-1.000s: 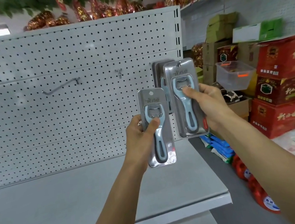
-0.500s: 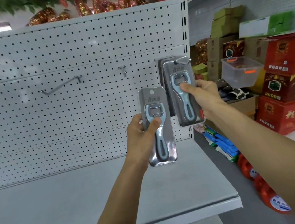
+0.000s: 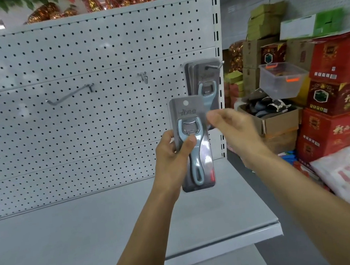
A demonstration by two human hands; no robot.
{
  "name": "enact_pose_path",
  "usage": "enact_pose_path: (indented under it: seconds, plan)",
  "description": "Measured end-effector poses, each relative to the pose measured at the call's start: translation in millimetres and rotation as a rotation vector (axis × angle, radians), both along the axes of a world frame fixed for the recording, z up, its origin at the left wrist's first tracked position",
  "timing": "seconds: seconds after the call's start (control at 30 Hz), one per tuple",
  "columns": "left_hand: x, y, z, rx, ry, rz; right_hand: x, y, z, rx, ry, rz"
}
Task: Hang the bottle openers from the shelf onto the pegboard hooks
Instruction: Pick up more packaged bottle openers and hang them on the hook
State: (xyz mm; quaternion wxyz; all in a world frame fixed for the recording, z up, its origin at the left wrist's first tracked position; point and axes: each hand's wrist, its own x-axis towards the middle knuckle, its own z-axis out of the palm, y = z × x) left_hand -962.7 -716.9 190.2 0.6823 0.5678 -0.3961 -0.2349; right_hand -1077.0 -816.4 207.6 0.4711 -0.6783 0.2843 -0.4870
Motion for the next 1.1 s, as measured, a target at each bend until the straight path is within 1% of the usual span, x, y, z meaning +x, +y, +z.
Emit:
enact_pose_path:
  seconds: [0.07,0.17,0.23,0.33,0.53,0.7,0.9,1.1]
  plan:
    - [-5.7,1.3,0.8,-0.032,-0.001,-0.034,0.8,9.4,-1.6,0.029,0.007,0.105]
    - [-13.4,3.4,0.8,-0.066,-0.019,-0.077,-1.9,15.8,-0.6,0.036,-0.047,0.119]
    - [-17.0,3.5,-0.3,-0.068,-0.084,-0.069,-6.3,18.0,2.0,0.055,-0.088,0.107]
    - [-21.9,5.1,-3.6,-0.058,-0.237,-0.085,-13.9,20.8,7.2,0.066,-0.163,0.105]
    - [-24.7,12.4,-19.4,0.143,-0.583,-0.070,-30.9,14.2,24.8,-0.026,-0.286,0.003]
    - [-20.8,14.6,-32.9,0.260,-0.726,-0.023,-35.3,2.3,38.7,-0.021,-0.300,-0.040]
    - [-15.2,14.9,-47.5,0.323,-0.804,-0.003,-27.3,-15.1,44.5,0.028,-0.246,-0.069]
    - [-9.0,12.8,-52.0,0.339,-0.800,0.027,-17.2,-30.1,45.4,0.081,-0.198,-0.085]
